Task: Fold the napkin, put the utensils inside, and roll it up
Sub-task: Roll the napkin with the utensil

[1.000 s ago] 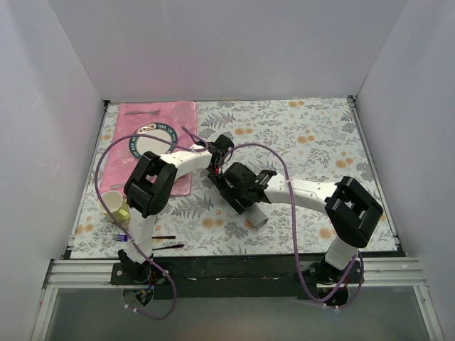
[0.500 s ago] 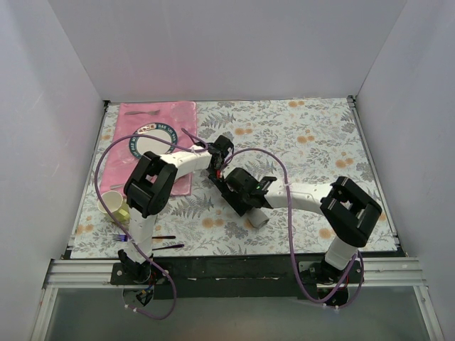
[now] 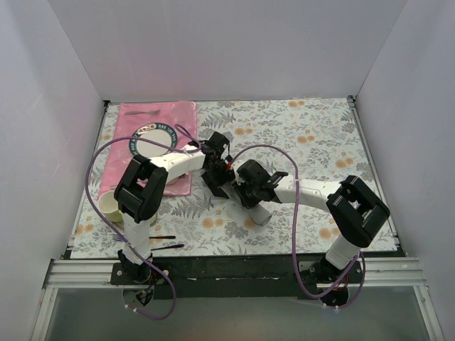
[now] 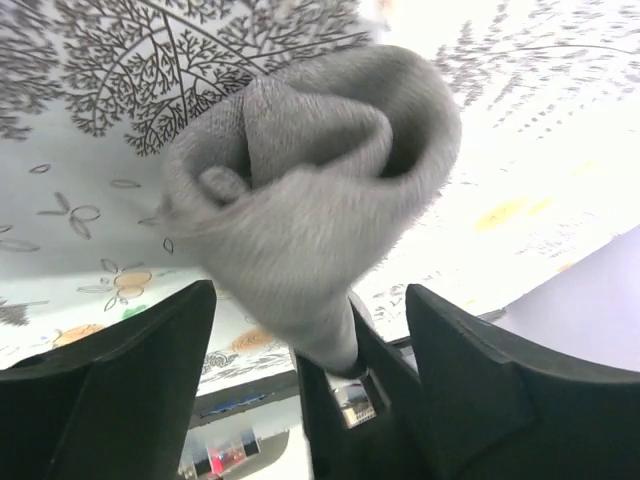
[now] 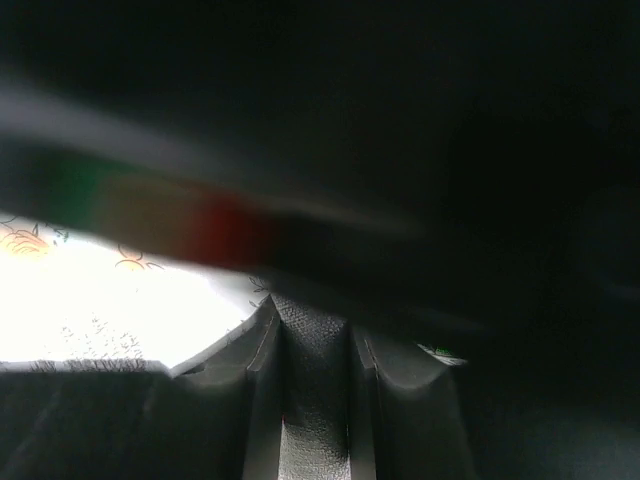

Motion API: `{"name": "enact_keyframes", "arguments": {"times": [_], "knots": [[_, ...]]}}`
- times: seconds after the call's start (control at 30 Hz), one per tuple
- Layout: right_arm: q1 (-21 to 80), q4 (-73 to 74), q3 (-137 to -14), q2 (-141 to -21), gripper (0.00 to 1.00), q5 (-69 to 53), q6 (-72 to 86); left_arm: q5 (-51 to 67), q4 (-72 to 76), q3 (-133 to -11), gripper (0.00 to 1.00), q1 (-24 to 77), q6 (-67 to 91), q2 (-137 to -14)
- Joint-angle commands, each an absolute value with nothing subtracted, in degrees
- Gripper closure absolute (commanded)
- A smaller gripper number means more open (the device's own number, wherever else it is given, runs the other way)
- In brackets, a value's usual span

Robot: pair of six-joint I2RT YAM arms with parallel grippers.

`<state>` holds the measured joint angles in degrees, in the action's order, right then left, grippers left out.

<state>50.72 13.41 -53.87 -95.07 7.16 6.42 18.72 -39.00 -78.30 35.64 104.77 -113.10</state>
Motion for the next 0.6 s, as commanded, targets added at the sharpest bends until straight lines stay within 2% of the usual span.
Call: {"name": "enact_keyframes", "arguments": {"times": [0.0, 0.3, 0.57], "knots": [[45.97, 10.64, -50.28, -92.73, 0.75, -8.66, 8.79, 15.21, -37.8, -77.17, 0.2, 33.31, 101.78, -104.69], [35.51, 6.51, -49.13, -97.2, 0.75, -34.42, 11.95, 16.61, -36.57, -76.9, 0.14, 32.96, 101.07, -104.06], [29.36, 2.99, -48.52, -103.44, 0.74, -45.34, 15.46, 14.95, -40.42, -80.68, 0.09, 36.03, 103.09, -107.83]]}}
